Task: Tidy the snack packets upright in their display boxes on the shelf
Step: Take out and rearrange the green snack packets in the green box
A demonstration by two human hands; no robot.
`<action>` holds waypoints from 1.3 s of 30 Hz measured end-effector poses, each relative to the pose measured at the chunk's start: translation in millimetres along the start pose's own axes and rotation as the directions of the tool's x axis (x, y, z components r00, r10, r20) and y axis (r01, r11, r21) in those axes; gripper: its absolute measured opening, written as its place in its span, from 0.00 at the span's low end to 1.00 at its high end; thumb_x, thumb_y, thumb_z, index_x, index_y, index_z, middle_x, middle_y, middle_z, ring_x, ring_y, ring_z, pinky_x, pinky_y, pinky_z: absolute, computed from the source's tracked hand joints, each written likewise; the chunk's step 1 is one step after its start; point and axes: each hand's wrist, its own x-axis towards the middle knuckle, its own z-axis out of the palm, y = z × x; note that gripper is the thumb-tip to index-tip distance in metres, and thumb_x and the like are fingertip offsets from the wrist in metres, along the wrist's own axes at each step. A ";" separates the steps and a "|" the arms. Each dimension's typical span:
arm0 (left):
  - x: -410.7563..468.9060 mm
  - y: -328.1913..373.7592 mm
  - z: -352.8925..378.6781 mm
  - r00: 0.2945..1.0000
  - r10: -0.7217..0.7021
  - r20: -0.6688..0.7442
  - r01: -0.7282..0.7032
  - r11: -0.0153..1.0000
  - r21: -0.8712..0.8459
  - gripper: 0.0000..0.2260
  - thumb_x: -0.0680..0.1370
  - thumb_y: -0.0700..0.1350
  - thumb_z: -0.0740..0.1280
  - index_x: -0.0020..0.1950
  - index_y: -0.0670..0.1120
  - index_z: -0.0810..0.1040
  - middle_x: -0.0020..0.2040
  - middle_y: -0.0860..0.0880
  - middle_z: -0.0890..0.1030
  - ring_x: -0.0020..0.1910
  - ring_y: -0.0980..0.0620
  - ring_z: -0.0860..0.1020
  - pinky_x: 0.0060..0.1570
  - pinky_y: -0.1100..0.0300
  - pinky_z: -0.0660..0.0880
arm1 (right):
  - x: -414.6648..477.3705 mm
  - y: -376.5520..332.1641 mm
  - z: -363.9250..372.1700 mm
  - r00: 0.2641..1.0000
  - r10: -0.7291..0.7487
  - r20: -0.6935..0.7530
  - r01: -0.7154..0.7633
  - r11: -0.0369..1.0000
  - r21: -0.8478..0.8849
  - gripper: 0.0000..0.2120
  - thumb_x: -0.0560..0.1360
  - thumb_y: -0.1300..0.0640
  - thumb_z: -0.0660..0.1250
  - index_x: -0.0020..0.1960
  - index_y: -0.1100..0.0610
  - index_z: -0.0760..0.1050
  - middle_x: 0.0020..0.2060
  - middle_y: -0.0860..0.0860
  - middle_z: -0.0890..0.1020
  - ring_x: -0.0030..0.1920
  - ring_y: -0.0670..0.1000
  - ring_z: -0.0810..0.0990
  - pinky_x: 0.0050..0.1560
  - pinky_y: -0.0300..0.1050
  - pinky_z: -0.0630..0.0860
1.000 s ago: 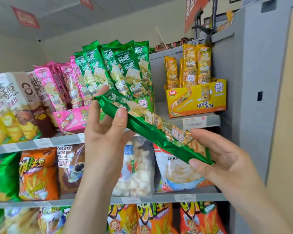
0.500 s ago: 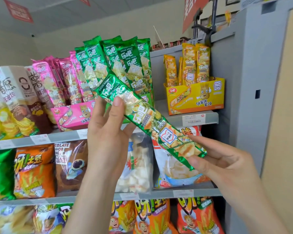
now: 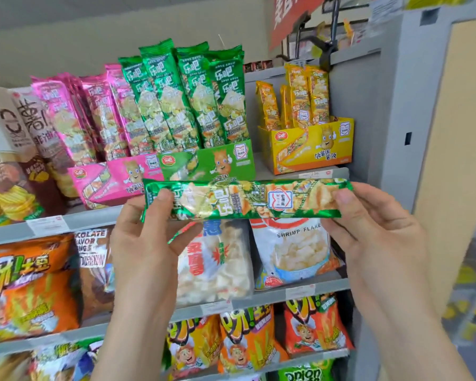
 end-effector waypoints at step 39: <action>-53.0 -7.7 49.8 0.995 0.033 0.098 -0.058 0.964 0.261 0.17 0.66 0.58 0.72 0.50 0.51 0.83 0.34 0.45 0.79 0.26 0.49 0.72 0.25 0.61 0.71 | 107.9 -23.1 11.6 0.938 -0.051 0.344 0.096 0.989 -0.114 0.12 0.72 0.48 0.73 0.49 0.49 0.73 0.34 0.48 0.84 0.33 0.49 0.84 0.25 0.40 0.75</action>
